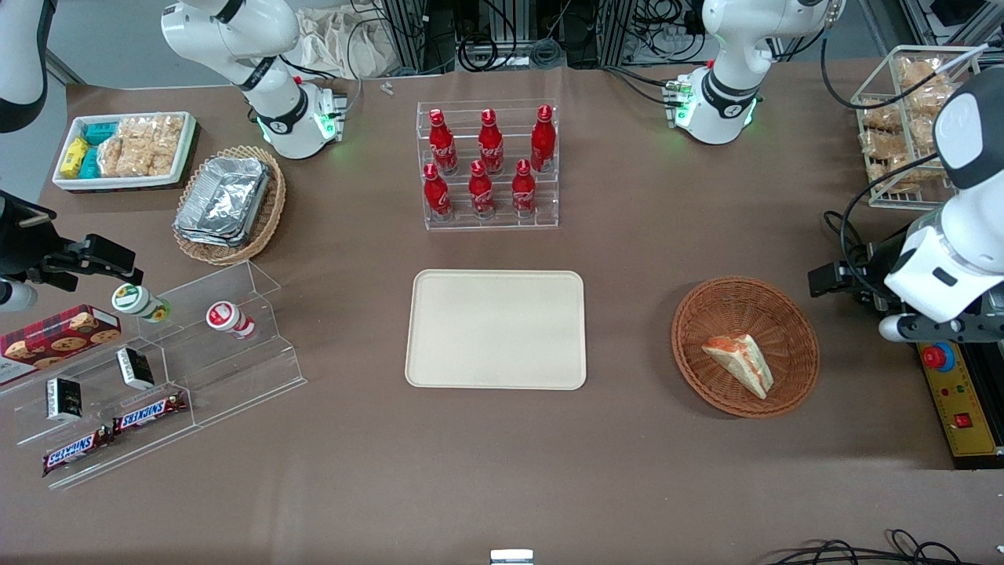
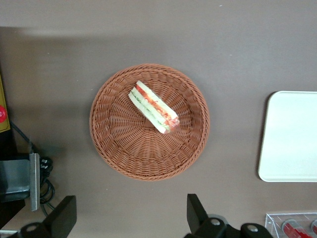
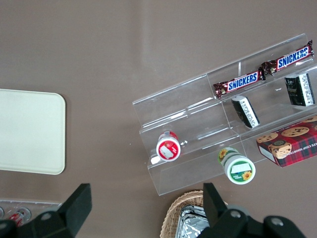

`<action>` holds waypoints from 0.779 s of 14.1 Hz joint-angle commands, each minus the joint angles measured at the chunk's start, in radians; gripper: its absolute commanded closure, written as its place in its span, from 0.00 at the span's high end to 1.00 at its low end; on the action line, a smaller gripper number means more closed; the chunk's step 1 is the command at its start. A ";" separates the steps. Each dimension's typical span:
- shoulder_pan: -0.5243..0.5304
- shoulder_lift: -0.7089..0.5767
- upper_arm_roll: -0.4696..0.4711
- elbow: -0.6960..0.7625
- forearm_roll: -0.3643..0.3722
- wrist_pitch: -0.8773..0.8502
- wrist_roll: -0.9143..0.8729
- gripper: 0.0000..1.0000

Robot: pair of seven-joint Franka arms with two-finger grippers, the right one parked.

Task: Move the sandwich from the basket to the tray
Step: 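Move the left gripper over the wrapped sandwich in the wicker basket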

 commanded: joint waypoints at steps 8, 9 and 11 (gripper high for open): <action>-0.020 0.051 -0.017 -0.065 0.060 0.063 -0.328 1.00; -0.020 0.051 -0.017 -0.104 0.049 0.126 -0.424 1.00; -0.018 0.050 -0.017 -0.174 0.040 0.215 -0.543 1.00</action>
